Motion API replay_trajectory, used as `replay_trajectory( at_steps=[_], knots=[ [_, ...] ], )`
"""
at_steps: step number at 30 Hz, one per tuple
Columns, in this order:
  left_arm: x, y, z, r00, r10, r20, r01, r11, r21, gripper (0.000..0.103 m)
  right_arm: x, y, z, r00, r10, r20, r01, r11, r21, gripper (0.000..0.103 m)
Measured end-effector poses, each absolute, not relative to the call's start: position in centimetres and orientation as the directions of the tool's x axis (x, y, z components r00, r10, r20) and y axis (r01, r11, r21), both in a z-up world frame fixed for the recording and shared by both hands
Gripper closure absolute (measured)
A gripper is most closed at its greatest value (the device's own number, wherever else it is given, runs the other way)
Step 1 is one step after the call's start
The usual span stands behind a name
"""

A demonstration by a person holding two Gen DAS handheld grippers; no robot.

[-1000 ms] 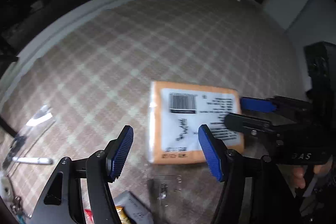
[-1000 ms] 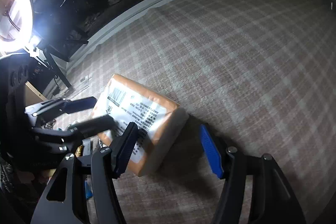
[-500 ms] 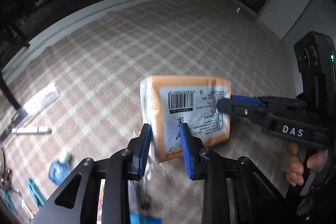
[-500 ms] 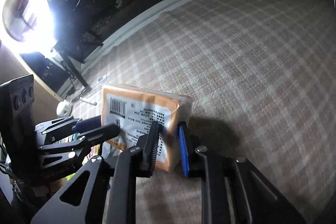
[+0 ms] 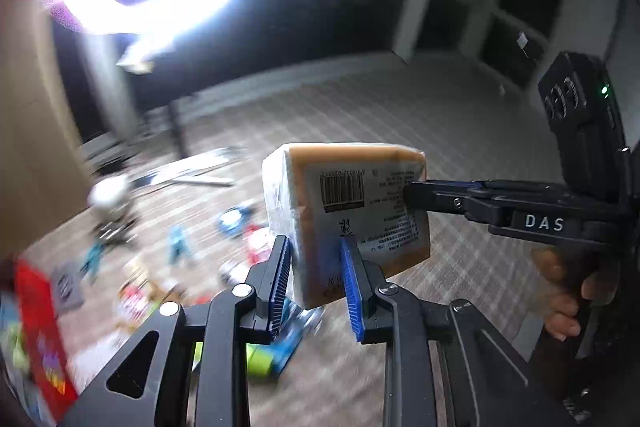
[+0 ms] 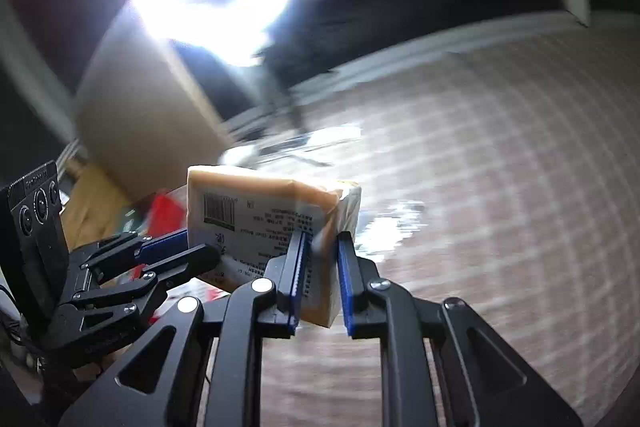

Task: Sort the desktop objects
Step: 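Carry the parcel into the red bin and open the left tool while the right tool follows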

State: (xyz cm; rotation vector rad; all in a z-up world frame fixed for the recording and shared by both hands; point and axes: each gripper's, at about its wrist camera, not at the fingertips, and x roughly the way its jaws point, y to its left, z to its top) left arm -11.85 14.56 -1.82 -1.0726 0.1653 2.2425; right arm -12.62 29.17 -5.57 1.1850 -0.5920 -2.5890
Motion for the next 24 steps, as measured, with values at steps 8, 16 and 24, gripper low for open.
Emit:
replay_trajectory(
  at_steps=[8,16,24],
  knots=[
    [-7.5,0.3,-0.2,-0.592,0.438,-0.677,-0.44,-0.879,-0.184,0.079,-12.3,17.0,-0.7,-0.616,-0.463,-0.637,0.247,-0.882,0.401,0.087],
    [-8.3,-14.0,0.3,-0.68,0.336,-0.652,-0.304,-0.938,-0.165,0.079,-15.1,0.8,-0.3,-0.574,-0.521,-0.631,0.367,-0.853,0.371,0.087],
    [-14.4,-23.7,-0.7,-0.717,0.275,-0.64,-0.218,-0.961,-0.168,0.079,-20.0,-10.0,-0.3,-0.569,-0.518,-0.639,0.398,-0.853,0.337,0.088]
  ],
)
